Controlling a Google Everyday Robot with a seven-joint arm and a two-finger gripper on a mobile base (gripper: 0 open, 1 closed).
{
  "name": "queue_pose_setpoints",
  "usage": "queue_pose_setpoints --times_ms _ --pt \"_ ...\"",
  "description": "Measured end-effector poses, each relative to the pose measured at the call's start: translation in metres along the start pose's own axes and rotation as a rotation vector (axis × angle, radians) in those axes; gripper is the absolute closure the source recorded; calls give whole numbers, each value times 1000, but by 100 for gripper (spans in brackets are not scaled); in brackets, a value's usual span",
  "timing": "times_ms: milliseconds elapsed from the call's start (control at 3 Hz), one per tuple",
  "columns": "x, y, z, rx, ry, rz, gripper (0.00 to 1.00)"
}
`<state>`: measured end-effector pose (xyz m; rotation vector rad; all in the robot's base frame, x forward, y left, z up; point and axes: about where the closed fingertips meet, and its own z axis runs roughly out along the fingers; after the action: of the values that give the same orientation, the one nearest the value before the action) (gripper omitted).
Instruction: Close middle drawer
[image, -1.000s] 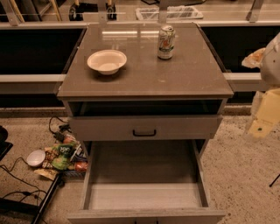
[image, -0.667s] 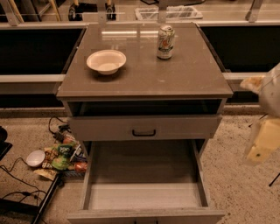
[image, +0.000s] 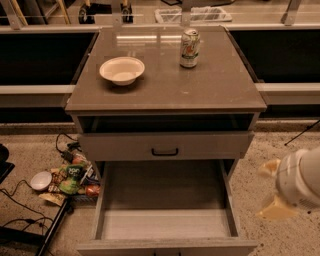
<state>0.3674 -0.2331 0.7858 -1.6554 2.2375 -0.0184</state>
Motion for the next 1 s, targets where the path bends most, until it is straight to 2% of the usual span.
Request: queue_pose_setpoints --times_ms 333,667,1000 --pt "22 42 80 -55 -8 27 62" --pt "46 95 174 -134 -34 63 92" --pt "60 127 224 -204 -48 101 100"
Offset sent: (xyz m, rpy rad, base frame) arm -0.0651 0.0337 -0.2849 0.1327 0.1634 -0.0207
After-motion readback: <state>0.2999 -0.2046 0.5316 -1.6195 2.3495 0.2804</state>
